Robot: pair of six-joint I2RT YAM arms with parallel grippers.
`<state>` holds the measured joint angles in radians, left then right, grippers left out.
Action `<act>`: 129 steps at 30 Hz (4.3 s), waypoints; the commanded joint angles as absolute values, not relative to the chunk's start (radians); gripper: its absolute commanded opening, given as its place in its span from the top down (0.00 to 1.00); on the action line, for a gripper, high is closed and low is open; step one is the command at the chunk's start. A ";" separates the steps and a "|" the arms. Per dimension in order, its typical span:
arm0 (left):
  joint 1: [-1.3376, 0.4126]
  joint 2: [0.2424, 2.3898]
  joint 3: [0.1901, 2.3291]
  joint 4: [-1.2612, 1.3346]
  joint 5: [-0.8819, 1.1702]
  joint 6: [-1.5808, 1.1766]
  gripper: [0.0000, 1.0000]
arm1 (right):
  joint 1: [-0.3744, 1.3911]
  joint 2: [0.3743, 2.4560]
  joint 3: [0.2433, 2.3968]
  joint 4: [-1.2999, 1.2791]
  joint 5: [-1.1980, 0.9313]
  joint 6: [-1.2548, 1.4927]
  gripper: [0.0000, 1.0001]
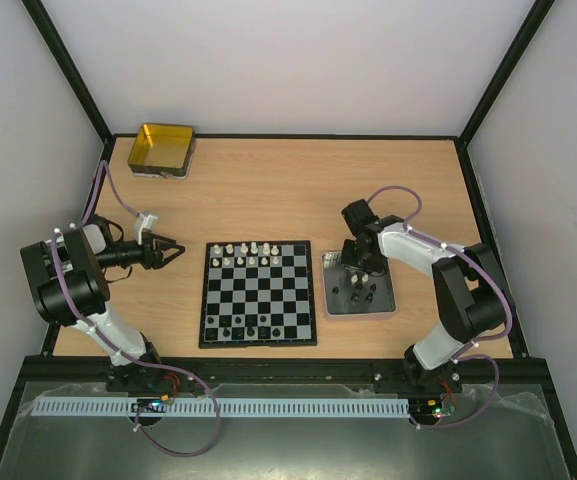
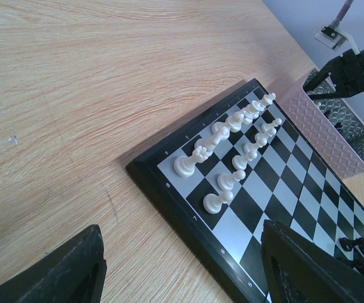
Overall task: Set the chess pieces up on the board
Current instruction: Pick up the chess piece from the storage box, then place the chess piece on the chessboard.
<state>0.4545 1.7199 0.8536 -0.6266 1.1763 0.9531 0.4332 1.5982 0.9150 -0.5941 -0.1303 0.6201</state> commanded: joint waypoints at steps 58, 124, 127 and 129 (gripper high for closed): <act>0.461 1.739 0.882 -0.732 1.212 1.067 0.25 | 0.736 1.954 1.481 -0.711 -0.140 0.650 0.84; 0.462 1.732 0.874 -0.704 1.212 1.039 0.00 | 0.759 2.005 1.486 -0.669 -0.113 0.651 0.79; 0.462 1.732 0.874 -0.704 1.211 1.039 0.00 | 0.758 2.006 1.483 -0.663 -0.115 0.650 0.79; 0.463 1.732 0.874 -0.704 1.211 1.039 0.00 | 0.758 2.004 1.478 -0.659 -0.114 0.654 0.79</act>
<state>0.4591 1.7477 0.8799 -0.7010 1.1820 1.0203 0.7540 2.0071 1.4784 -0.6701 -0.1349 0.6544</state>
